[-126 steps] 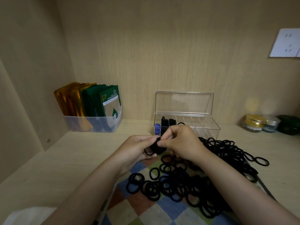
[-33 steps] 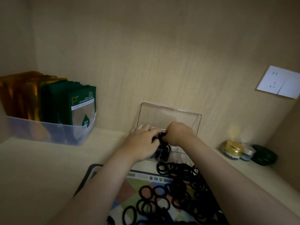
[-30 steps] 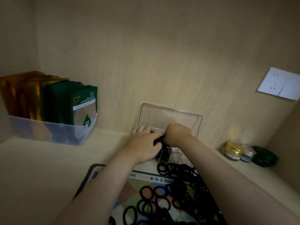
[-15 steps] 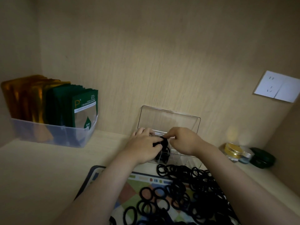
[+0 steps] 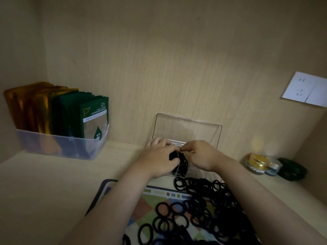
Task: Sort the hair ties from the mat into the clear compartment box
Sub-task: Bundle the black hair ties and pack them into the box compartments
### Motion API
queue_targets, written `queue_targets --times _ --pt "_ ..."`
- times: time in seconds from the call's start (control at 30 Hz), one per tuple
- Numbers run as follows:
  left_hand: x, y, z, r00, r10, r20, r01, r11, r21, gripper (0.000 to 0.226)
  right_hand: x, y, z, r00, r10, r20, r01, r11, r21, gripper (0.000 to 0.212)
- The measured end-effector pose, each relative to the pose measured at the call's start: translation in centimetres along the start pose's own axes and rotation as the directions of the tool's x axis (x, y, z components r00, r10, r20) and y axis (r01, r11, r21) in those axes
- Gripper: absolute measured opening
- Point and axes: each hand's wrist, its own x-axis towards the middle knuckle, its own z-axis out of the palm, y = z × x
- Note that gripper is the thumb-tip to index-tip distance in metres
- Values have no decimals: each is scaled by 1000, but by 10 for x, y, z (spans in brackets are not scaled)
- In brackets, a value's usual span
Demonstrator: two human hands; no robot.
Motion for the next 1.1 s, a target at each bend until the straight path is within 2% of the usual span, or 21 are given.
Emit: queue_targets --times 0.1,0.23,0.3,0.4,0.53,0.67,0.77,0.93,1.1 --pt "0 1 -2 1000 -2 0 2 1000 -9 44 -10 5 -9 996 18 -88 -8 994 112 41" --pt "-2 3 -3 1000 14 -19 -14 1000 -7 47 -15 9 1 986 16 -168 8 990 143 15" --pt "-3 4 -3 1000 21 -7 -21 1000 -7 45 -11 12 11 979 22 -205 3 993 120 9" --pt "-3 3 -3 999 32 16 -32 999 -1 42 -4 8 15 975 -2 -222 19 997 73 8" --pt "-3 4 -6 999 21 42 -21 1000 -4 43 3 2 11 989 31 -145 -35 999 -22 15" --pt "-3 11 -14 999 23 30 -23 1000 9 48 -11 7 3 978 10 -210 11 995 98 15" --pt "-1 18 -23 1000 29 -12 -29 1000 0 40 -30 9 1 957 -27 -290 74 986 153 14" --pt "-18 36 -42 999 22 39 -21 1000 -23 16 -70 -8 3 974 -72 -214 129 954 269 10" --pt "-65 40 -56 966 -63 250 82 995 -64 11 -92 -35 14 979 -196 -60 205 909 363 9"
